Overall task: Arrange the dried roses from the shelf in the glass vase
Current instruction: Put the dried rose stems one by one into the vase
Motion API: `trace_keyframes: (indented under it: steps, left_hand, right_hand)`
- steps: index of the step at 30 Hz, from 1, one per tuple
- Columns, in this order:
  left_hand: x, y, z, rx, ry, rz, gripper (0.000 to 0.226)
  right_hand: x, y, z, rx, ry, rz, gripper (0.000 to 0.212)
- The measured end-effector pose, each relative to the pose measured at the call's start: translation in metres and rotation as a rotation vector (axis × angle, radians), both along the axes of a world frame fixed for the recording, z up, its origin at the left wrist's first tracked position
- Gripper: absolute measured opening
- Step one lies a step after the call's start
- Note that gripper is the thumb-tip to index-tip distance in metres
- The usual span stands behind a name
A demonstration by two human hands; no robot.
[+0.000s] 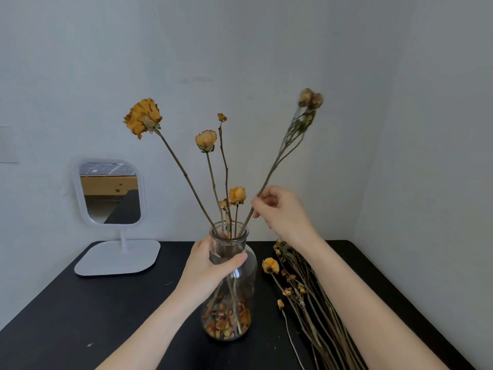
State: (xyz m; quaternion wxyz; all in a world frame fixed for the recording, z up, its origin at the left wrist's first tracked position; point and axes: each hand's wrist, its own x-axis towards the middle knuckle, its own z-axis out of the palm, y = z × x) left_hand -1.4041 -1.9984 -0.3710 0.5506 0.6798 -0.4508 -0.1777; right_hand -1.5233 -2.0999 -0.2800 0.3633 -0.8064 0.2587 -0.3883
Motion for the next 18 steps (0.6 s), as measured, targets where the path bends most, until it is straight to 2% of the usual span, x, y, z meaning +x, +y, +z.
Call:
trace_keyframes:
  steps: [3,8,18]
  left_hand:
    - [-0.0006,-0.0002,0.0002,-0.01,-0.002,-0.003,0.037]
    - [-0.0019,0.0001,0.0012,-0.014,-0.004,0.016,0.034]
    - [-0.0023,-0.0003,0.0027,0.002,-0.004,0.021,0.04]
  right_hand:
    - [0.0009,0.0011,-0.0052,-0.012,0.076,0.052,0.003]
    - [0.0006,0.0014,0.0017,0.116,-0.068,0.061,0.012]
    - [0.0005,0.0021,-0.0038,0.116,-0.062,0.048,0.015]
